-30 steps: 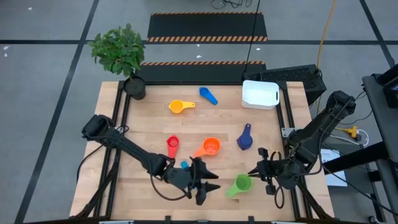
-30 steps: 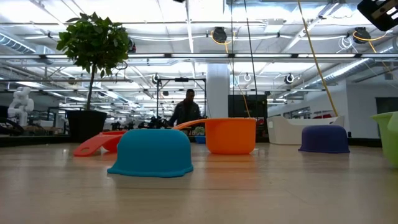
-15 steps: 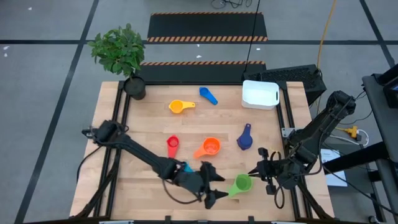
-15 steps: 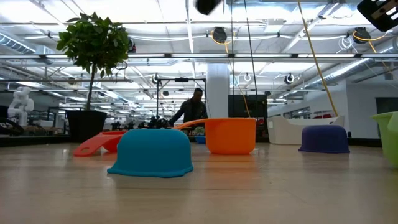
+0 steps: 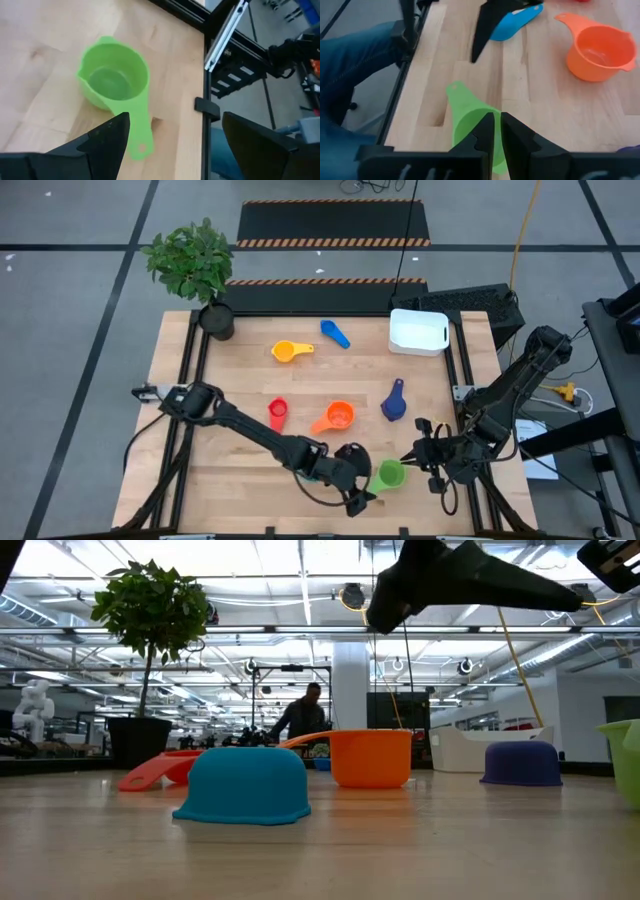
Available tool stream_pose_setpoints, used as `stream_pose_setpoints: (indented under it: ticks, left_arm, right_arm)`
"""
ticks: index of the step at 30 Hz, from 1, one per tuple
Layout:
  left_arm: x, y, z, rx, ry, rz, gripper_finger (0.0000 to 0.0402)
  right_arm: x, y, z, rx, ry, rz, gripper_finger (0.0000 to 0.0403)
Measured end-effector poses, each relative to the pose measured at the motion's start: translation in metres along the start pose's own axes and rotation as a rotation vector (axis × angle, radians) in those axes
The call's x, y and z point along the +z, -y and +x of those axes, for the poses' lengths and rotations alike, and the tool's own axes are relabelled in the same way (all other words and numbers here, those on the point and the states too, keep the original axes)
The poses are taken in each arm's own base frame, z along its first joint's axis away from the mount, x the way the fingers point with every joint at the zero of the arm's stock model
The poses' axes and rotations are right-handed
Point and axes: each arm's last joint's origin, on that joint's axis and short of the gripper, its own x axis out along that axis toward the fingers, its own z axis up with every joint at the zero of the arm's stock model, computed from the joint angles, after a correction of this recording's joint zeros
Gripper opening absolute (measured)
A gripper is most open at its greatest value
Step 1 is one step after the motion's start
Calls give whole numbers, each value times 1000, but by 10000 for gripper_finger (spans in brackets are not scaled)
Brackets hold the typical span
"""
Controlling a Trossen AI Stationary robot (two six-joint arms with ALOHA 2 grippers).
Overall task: Nest measuring cups in basket
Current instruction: Stack the green measuring cup on top of the orange measuring cup
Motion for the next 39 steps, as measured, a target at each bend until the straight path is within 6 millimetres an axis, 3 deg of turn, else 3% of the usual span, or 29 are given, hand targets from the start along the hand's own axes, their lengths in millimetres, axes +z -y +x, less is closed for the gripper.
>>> stream_pose_setpoints:
  ticks: [10,23,32,39]
  left_arm:
    - [-11,-23,10,124,-107,-22,321]
    - [-31,-51,52,7,-221,-120,321]
    - [-37,-55,63,-59,-229,-134,320]
    - [-36,-56,65,-66,-220,-118,258]
  right_arm:
    - [0,0,0,5,-3,1,25]
    - [0,0,0,6,-2,1,25]
    - [0,0,0,2,-7,-2,25]
    - [0,0,0,2,-7,-3,25]
